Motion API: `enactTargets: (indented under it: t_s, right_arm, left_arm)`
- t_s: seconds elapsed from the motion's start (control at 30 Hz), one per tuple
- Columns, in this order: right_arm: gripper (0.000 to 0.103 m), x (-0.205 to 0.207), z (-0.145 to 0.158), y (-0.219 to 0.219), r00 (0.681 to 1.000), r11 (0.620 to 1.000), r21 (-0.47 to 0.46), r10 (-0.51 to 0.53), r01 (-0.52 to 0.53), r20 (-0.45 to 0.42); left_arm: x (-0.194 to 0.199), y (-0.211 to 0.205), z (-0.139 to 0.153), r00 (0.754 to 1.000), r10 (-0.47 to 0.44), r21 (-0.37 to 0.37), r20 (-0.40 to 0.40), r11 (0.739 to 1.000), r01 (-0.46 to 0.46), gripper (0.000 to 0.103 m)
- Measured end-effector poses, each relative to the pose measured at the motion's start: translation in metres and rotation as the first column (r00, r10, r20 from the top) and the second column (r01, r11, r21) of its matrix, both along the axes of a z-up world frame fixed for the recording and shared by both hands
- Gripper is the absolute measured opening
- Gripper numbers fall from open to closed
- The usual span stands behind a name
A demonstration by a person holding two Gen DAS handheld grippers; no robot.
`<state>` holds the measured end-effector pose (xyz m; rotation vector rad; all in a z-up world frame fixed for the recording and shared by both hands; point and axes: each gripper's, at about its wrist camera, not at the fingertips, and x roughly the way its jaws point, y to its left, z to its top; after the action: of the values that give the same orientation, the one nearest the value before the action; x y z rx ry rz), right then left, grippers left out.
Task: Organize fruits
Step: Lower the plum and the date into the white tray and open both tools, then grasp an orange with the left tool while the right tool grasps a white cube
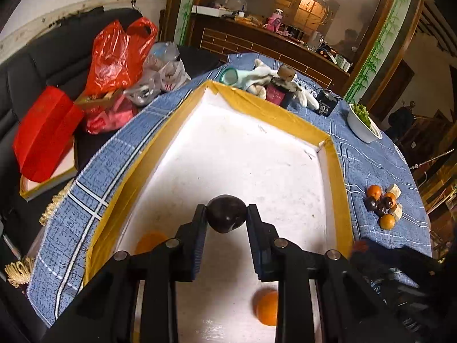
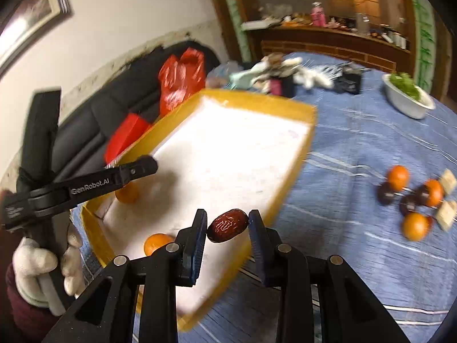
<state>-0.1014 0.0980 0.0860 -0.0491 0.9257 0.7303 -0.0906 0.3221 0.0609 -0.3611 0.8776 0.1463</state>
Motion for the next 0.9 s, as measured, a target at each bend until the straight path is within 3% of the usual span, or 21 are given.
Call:
enactTargets:
  t_s: [0.1,0.17,0.27,0.33,0.4,0.5,0.7,0.9]
  right_arm:
    - [0.034,0.004,-0.016,0.024,0.999,0.999,-0.029,0.017,-0.018,-0.03]
    - [0.034,0.004,-0.022,0.034,0.999,0.999,-0.045,0.02,-0.021,-0.032]
    - [0.034,0.001,-0.024,0.039,0.999,0.998,-0.058,0.022,-0.024,-0.028]
    - [0.047,-0.002,-0.022,0.038,0.999,0.998,-0.056,0.024,-0.025,-0.021]
    - [0.053,-0.005,-0.018,0.033,1.0,0.999,-0.041,0.012,-0.013,-0.004]
    - [0.053,-0.007,-0.01,0.022,1.0,1.0,-0.021,-0.003,0.003,0.002]
    - [0.053,-0.013,0.008,-0.04,0.995,0.996,-0.004,-0.083,0.084,0.05]
    - [0.052,0.005,-0.001,-0.147,0.956,0.954,-0.063,-0.289,0.292,0.053]
  left_arm:
    - [-0.001,0.004,-0.003,1.0,-0.01,-0.021,-0.002,1.0,0.01,0.028]
    - [-0.004,0.004,-0.002,1.0,-0.015,-0.034,0.002,0.999,0.015,0.044]
    - [-0.009,0.004,0.006,1.0,0.002,-0.029,0.03,1.0,-0.001,0.059]
    - [-0.013,0.006,0.011,0.999,0.015,-0.032,0.044,0.999,-0.014,0.066]
    - [-0.017,0.006,0.018,0.998,0.027,-0.036,0.065,0.999,-0.025,0.072]
    - [-0.023,0.001,0.029,0.996,0.034,-0.036,0.087,0.999,-0.031,0.078]
    - [-0.03,-0.025,0.049,0.991,-0.022,-0.048,0.134,0.998,0.029,0.082]
    - [-0.02,-0.088,0.052,0.978,-0.171,-0.001,0.116,0.985,0.173,0.082]
